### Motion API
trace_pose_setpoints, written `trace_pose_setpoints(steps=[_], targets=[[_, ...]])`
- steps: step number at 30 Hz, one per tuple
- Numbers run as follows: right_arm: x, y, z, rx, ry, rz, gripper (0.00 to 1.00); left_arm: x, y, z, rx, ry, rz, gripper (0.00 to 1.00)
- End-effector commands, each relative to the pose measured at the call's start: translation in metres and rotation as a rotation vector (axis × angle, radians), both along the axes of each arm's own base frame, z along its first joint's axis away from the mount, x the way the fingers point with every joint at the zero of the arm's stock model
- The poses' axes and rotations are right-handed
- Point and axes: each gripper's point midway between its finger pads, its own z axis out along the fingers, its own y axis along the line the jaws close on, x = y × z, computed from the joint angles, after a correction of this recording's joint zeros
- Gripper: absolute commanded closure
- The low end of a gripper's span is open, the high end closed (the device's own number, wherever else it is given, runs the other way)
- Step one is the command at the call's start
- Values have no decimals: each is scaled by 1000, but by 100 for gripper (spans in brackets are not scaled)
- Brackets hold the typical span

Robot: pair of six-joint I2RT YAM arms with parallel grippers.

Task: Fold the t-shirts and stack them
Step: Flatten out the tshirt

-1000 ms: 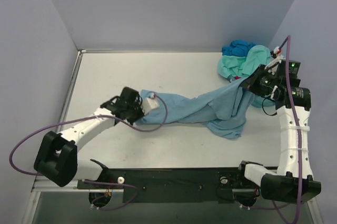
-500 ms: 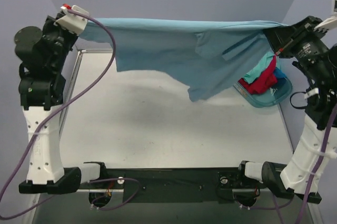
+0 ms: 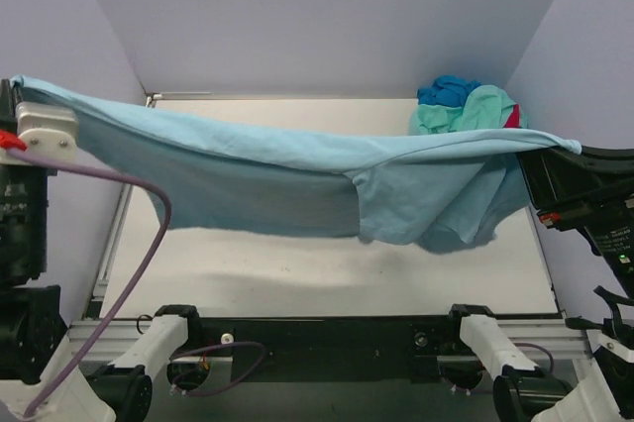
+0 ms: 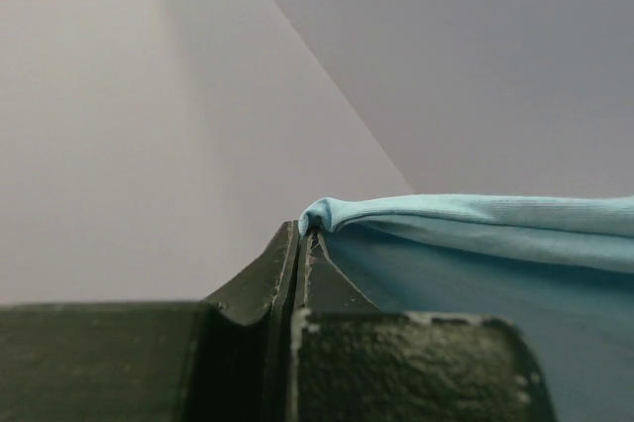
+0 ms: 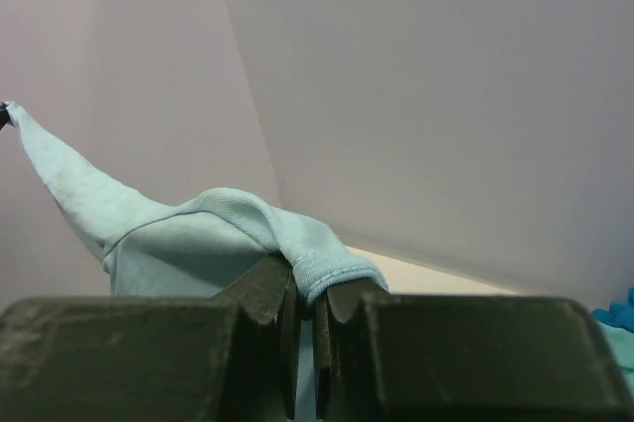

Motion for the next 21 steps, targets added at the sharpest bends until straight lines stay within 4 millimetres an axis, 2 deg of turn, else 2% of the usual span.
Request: trace_pose_setpoints(steps=[1,3,5,6,7,8,9,10,11,12,13,14,15,16,17,18,19,20,21], targets=[[1,8,7,25,-18,78,100,-15,10,-18,-21,67,54,100],[10,11,-6,43,37,107,100,-8,10,-36,-21,139,55,100],[27,13,-24,78,119,125,100,5,9,-56,-9,204,49,100],[44,14,-41,85,178,133,100,18,6,-72,-1,250,35,100],[52,16,-45,91,189,142,100,26,4,-81,-11,273,23,100],[77,16,-66,95,256,142,100,45,0,-103,-9,341,4,100],[108,13,-95,103,346,123,100,61,-4,-116,-25,374,-15,100],[122,13,-104,102,363,116,100,79,-5,-142,-34,445,-21,100],[155,11,-141,103,466,103,100,97,-8,-155,-38,473,-32,100],[170,11,-148,100,462,104,100,116,-9,-185,-42,538,-36,100],[203,10,-190,106,570,93,100,138,-12,-200,-40,561,-51,100],[216,22,-198,91,564,131,100,159,-14,-240,-32,642,-61,100],[245,28,-242,65,650,140,100,183,-15,-250,-28,635,-64,100],[263,34,-256,52,648,149,100,200,-15,-290,-30,713,-61,100],[289,38,-297,42,735,149,100,225,-16,-319,-30,750,-65,100],[308,44,-311,33,735,165,100,239,-17,-337,-22,778,-67,100],[336,48,-354,27,828,176,100,265,-18,-368,-19,812,-76,100],[350,51,-369,27,859,184,100,276,-19,-380,1,824,-84,100],[379,57,-404,30,933,211,100,300,-25,-408,12,856,-115,100]])
